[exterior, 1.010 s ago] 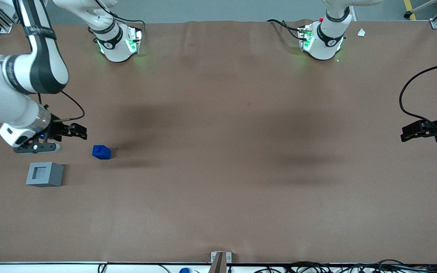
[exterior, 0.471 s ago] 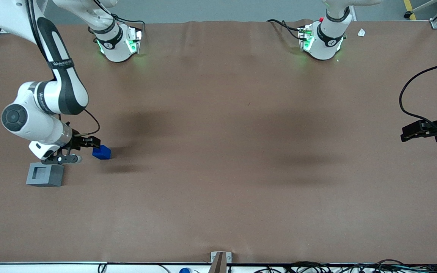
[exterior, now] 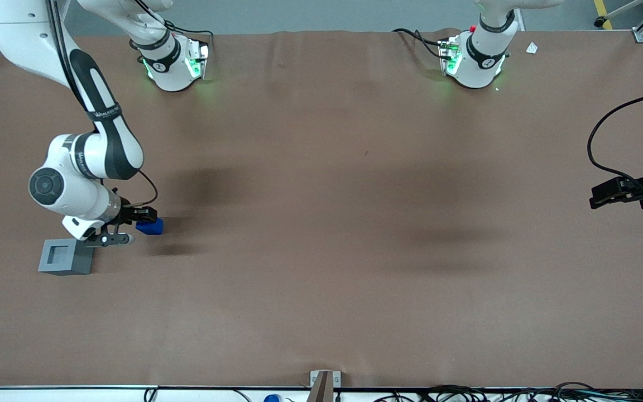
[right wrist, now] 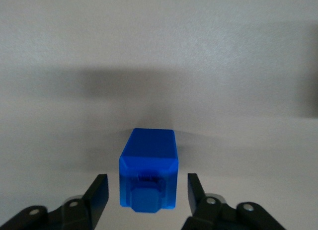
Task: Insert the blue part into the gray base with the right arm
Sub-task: 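Lift the blue block and carry it over the gray base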
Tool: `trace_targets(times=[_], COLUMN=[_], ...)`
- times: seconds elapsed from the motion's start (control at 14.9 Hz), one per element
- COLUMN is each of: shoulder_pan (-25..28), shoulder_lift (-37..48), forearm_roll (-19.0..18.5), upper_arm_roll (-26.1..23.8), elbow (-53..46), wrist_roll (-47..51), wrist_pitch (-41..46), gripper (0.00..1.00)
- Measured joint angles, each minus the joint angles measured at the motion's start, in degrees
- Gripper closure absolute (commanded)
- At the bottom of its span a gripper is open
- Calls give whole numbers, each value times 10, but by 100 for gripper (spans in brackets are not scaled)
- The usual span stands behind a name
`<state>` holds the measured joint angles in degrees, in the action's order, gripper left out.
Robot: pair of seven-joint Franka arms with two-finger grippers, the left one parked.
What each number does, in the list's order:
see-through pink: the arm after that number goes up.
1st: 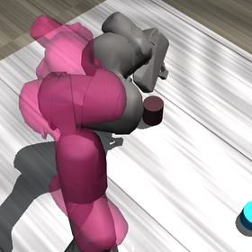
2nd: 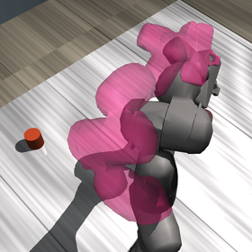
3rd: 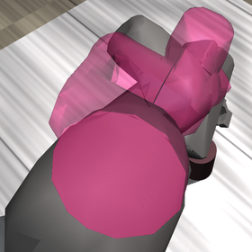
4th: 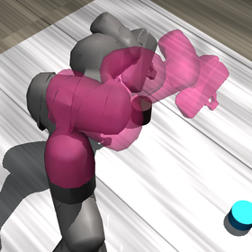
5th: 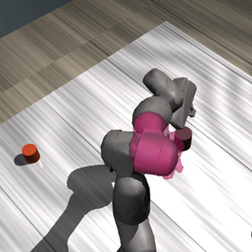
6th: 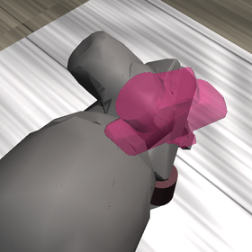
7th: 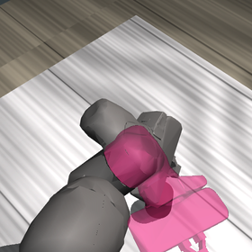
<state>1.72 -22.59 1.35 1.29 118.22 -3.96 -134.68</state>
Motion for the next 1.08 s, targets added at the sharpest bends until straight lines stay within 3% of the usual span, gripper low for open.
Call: trace_targets(times=[0.2,0.4,0.47,0.67,1.08], shoulder_pan=[1,1,0,0,-21], shoulder_lift=[-7,-7,-7,-2,51], forearm_roll=[0,0,-1,-5,-5], upper_arm_roll=[0,0,0,0,9], elbow=[0,0,0,-6,-136], wrist_roll=[0,0,0,0,0], wrist_pitch=[-2,-2,-2,7,205], gripper=[48,87,92,96,99])
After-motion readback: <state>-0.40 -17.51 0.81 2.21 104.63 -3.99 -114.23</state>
